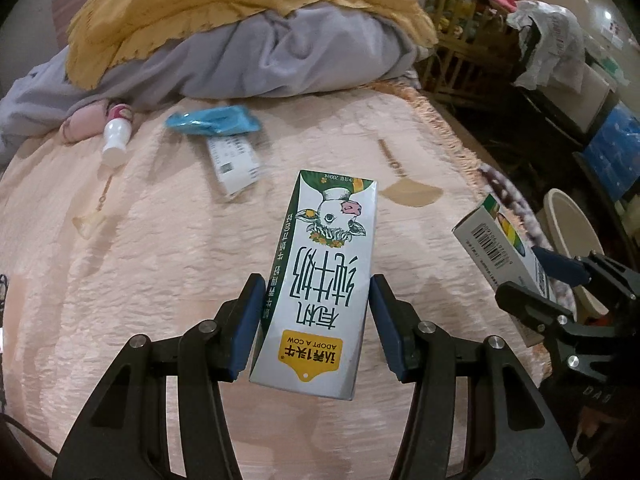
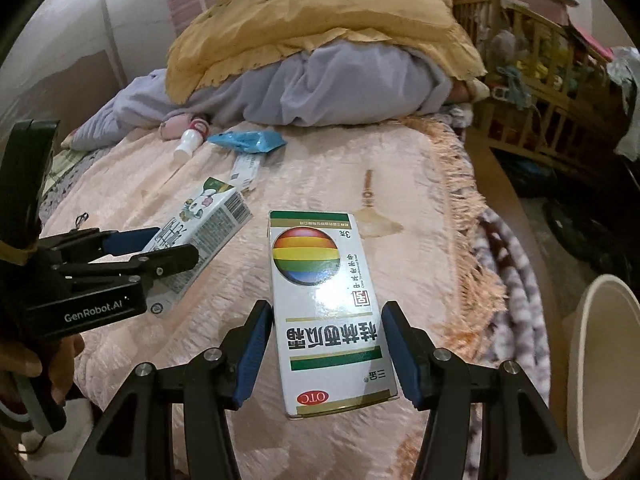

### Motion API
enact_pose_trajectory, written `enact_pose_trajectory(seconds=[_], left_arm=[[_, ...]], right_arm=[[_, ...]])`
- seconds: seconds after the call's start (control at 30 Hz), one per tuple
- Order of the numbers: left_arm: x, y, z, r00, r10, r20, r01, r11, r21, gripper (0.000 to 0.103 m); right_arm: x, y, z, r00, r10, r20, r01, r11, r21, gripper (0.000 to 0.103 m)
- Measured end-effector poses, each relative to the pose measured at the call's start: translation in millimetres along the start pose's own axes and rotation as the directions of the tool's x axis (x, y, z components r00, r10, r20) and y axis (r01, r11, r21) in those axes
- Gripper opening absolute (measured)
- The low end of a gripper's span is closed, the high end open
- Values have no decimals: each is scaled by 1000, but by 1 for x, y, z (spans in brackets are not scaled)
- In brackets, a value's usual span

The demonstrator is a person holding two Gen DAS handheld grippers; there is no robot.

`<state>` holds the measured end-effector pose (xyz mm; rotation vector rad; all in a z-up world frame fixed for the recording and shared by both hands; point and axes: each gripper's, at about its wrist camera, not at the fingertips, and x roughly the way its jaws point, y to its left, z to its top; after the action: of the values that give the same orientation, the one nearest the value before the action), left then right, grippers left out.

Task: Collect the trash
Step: 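Lift the carton and rainbow box and carry both toward the cream bucket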

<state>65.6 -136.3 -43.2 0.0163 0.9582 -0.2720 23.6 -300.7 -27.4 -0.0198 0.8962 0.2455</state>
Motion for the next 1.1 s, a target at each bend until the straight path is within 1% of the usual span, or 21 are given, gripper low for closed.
enact_pose_trajectory(seconds=[0.27, 0.67, 1.1], left_arm=[[-2, -28, 3, 1000, -12, 12, 11, 999, 35, 52], [2, -46, 5, 1000, -20, 8, 20, 998, 56, 52], [9, -86, 15, 998, -63, 0, 62, 992, 113, 52]], right_arm=[[-10, -19, -9, 1000, -15, 15, 14, 999, 51, 55], [-19, -39, -13, 999, -31, 28, 29, 996, 90, 55], [-35, -77, -21, 997, -76, 33, 70, 986, 149, 55]])
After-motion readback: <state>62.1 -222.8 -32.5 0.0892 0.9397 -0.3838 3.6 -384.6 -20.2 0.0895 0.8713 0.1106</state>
